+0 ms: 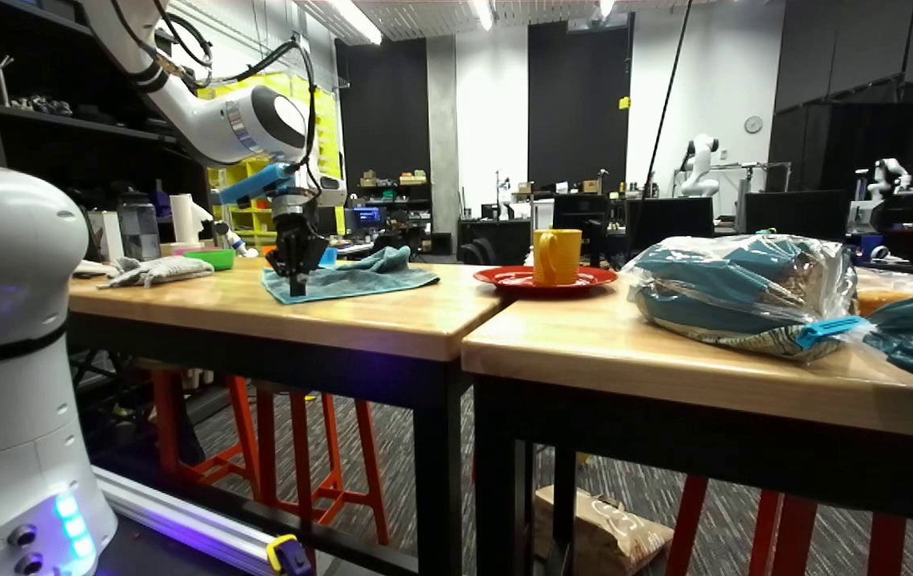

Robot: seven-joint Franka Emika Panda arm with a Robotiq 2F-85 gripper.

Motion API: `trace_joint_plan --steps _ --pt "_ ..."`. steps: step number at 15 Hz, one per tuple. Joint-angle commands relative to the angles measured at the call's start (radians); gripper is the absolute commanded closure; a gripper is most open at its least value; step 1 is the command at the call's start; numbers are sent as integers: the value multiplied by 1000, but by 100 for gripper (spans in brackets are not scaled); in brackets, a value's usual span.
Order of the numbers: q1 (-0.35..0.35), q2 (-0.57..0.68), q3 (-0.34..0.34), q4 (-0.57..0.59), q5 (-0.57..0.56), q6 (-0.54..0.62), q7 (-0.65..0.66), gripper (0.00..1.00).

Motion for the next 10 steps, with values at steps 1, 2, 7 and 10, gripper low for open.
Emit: trace_joint_plan --steps 1,2,7,10 --pt "2 -54 4 -85 35 -7 19 100" --pt "1 -62 4 -95 39 -11 20 100" --pt "1 -111 6 -144 50 -28 26 100" --pt "-1 -138 5 -164 62 -13 38 100"
